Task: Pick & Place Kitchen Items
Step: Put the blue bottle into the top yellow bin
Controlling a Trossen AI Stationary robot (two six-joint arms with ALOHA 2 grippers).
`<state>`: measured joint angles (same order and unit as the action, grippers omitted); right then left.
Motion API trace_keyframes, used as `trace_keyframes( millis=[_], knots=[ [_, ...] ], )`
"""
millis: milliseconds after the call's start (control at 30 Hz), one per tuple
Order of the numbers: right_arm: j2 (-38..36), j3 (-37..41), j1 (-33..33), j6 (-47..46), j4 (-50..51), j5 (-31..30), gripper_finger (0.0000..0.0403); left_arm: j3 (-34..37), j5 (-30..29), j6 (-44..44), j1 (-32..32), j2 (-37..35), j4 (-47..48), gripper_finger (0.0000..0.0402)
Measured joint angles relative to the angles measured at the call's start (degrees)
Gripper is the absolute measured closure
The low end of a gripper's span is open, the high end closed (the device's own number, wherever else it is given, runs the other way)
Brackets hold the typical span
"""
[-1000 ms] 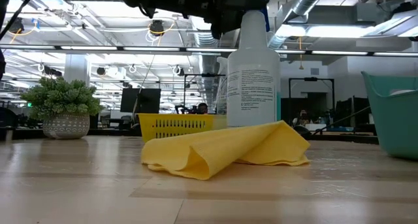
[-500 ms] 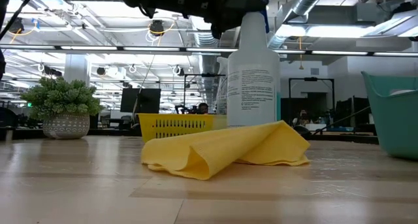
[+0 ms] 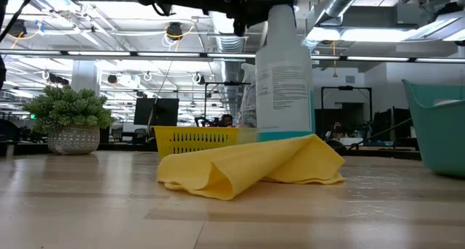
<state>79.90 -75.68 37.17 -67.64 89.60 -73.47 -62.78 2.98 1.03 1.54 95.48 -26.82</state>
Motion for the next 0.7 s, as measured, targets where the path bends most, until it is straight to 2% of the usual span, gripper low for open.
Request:
trace_keyframes(
  millis=[200,467,700],
  knots=[
    [0.0,0.0,0.0,0.2,0.1,0.2,0.0155,0.0,-0.4,0.2,0.0,-4.0,1.4,0.0270],
    [0.0,0.0,0.0,0.2,0.1,0.2,0.0155,0.0,-7.3,4.3,1.4,-11.6,6.3,0.0270],
    [0.0,0.0,0.0,0.2,0.1,0.2,0.0155,-0.1,-9.7,4.5,5.2,-16.6,9.9,0.0270]
  ],
)
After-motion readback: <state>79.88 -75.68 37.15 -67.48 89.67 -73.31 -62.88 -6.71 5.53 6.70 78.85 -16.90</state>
